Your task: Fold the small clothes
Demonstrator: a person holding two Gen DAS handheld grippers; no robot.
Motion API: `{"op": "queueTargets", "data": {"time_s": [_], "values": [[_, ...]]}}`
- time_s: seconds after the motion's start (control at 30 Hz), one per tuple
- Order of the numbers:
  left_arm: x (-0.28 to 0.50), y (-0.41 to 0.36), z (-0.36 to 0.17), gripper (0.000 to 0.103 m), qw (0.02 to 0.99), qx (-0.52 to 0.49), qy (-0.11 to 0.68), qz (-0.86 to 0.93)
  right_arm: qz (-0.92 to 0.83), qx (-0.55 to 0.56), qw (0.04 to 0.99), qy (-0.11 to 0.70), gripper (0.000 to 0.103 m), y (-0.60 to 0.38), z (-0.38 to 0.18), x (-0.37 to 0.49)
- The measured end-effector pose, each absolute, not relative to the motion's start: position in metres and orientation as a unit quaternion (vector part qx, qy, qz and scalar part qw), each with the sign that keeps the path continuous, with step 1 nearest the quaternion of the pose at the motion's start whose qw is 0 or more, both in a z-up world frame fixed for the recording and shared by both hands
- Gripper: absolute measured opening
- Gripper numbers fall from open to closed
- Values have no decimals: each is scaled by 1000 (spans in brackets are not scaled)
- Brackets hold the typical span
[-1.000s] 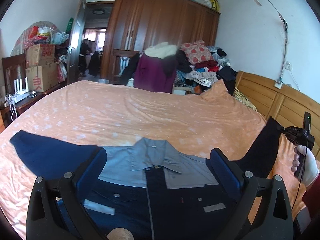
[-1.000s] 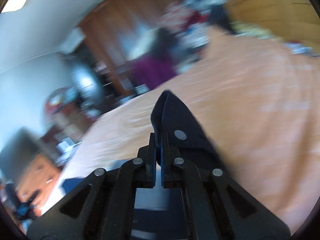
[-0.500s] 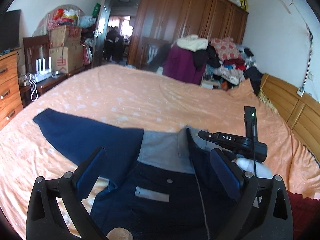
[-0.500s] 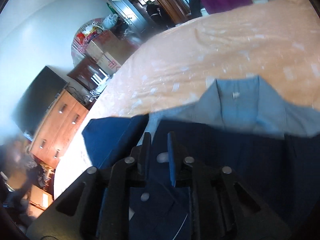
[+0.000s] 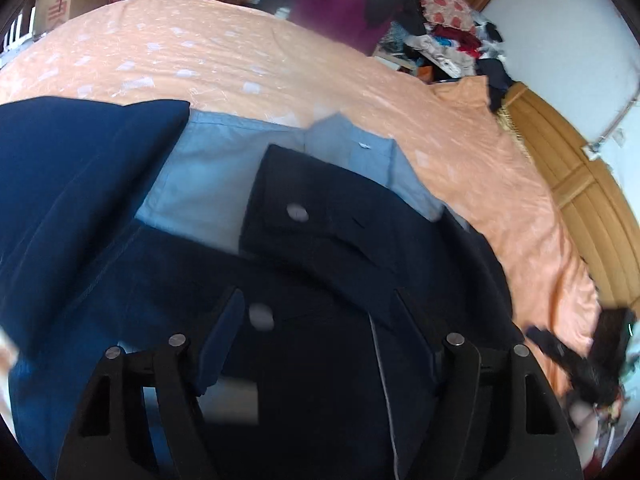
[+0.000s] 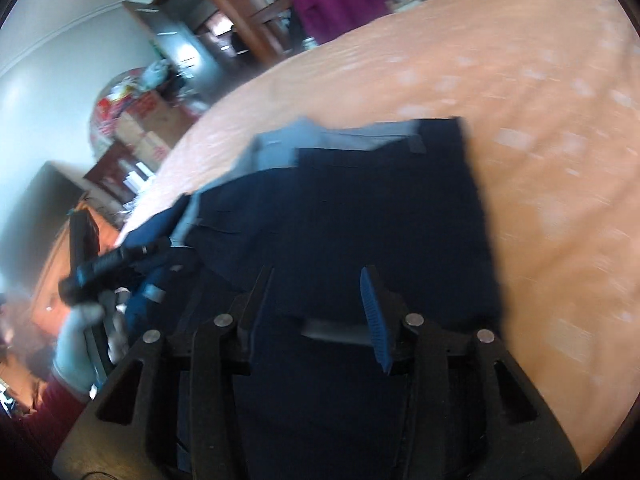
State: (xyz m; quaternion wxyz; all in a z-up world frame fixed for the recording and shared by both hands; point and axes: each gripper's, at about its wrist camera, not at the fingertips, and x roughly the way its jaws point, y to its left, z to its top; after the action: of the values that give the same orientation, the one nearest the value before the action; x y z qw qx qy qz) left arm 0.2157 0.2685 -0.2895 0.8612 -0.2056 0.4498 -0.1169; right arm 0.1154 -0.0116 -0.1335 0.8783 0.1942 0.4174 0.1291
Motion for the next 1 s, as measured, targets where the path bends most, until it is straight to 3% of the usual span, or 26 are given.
{"op": "queueTargets", "data": {"time_s": [0.33,0.37,0.43,0.6,0.7,0.8,0.93,1.0], "values": [[261,265,-317,65,851,-241,465,-47,87,229,872,425,43,-63,-158,90],[264,263,-318,43,855,-229,462,-42,87,229,873,422,43,-65,-157,86],[266,260,-320,13,858,-222,461,-40,83,221,877,418,43,-66,-154,84],[238,274,-287,12,886,-223,404,-38,76,189,889,409,40,-74,-141,81],[236,296,-294,12,882,-232,411,-10,77,183,891,407,38,-76,-140,91],[240,298,-309,12,874,-227,429,-9,87,167,896,403,27,-70,-140,110],[240,300,-316,16,871,-228,436,-2,94,147,857,485,23,-57,-184,140],[238,305,-313,17,872,-226,435,6,87,144,858,486,20,-56,-183,142]]}}
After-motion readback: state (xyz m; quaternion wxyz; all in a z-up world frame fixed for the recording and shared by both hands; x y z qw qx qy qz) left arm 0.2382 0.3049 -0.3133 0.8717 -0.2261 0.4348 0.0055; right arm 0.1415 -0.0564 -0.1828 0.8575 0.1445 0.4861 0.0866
